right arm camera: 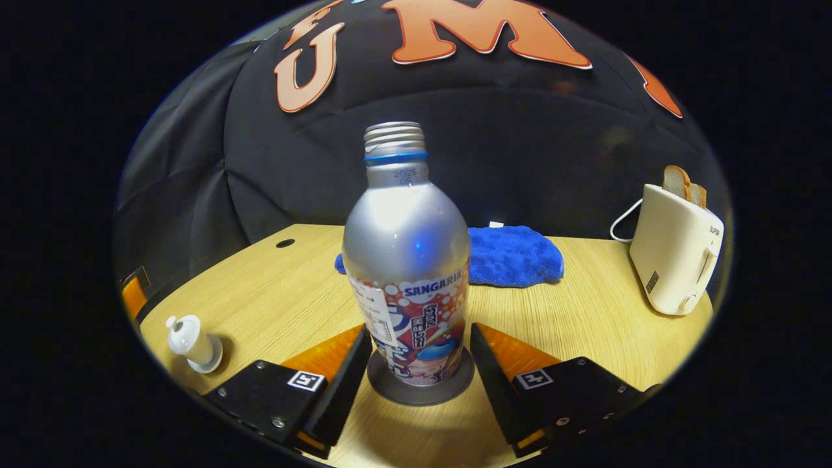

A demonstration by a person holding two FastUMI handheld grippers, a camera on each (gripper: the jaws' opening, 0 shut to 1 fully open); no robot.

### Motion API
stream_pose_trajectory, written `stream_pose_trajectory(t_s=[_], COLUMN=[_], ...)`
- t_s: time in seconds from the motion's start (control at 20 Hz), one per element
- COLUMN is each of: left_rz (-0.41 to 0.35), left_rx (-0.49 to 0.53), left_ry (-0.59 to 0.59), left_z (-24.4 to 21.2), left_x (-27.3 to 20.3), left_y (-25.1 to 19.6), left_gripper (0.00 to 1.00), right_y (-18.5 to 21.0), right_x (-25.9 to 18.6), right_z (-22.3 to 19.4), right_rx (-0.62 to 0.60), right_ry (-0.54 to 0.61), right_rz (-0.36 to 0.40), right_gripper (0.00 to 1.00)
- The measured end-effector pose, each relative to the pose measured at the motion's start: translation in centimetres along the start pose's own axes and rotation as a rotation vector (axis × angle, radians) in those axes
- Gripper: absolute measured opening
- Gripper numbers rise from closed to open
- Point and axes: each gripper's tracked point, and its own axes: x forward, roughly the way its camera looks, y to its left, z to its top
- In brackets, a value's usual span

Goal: Open the teacup lid with one hand, grasp the water bottle and pour water into the teacup with the other hand; after pouring, place the water bottle on the coaster and then close the teacup lid.

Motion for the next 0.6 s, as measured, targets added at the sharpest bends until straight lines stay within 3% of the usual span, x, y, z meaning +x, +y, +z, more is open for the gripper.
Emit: stream_pose_trajectory(t_s=[0.1, 0.6], left_rz=[0.011, 0.0], left_rx=[-0.006, 0.001], left_ry=[-0.027, -0.101], left_z=[1.3, 5.7], left_x=[-0.5, -2.6], left_y=[-0.2, -3.3], left_gripper=[0.92, 0.91], right_y=[-0.1, -0.5], right_x=[-1.8, -16.1], right_z=[1.2, 7.9], right_rx=[-0.034, -0.101], right_ry=[-0.04, -0.33], right_rz=[-0.016, -0.078], right_gripper=[0.98, 0.98])
